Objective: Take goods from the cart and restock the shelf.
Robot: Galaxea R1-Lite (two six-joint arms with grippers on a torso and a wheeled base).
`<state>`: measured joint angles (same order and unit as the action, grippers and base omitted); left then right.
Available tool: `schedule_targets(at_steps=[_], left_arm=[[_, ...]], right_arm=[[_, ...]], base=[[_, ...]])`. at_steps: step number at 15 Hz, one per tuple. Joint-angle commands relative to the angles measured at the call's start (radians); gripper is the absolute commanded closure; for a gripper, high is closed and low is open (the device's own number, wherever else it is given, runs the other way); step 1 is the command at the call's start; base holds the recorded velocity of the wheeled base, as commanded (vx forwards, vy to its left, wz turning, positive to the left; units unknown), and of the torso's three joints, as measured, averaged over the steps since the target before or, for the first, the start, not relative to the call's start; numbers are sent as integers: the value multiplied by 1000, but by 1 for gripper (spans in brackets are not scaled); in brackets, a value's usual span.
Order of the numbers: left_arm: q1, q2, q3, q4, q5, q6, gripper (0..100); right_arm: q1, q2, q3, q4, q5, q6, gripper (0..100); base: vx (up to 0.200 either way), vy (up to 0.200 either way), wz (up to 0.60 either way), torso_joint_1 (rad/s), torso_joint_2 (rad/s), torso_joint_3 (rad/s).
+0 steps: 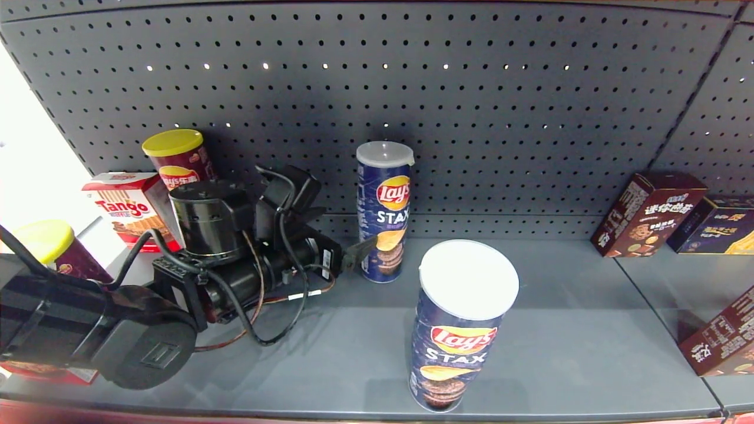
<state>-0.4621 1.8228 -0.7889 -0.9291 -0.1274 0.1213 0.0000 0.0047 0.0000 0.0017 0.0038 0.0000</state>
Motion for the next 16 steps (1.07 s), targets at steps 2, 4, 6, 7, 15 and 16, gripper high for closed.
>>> schedule_targets(at_steps=[2,4,6,7,15,16], left_arm=[[10,-23,17,0,2,0,0],[16,-25,17,0,20,0,0],[17,-28,20,0,46,0,0],[17,-28,19,0,46,0,0],[49,-26,11,0,72,-2,0],[49,-26,13,0,74,-2,0]], right_arm=[[0,1,0,0,1,0,0],[0,1,0,0,1,0,0],[0,1,0,0,1,0,0],[0,1,-2,0,1,0,0],[0,1,0,0,1,0,0],[0,1,-2,0,1,0,0]], base=[[0,0,0,0,0,0],[0,0,0,0,0,0],[0,0,0,0,0,0],[0,0,0,0,0,0],[0,0,0,0,0,0],[0,0,0,0,0,0]])
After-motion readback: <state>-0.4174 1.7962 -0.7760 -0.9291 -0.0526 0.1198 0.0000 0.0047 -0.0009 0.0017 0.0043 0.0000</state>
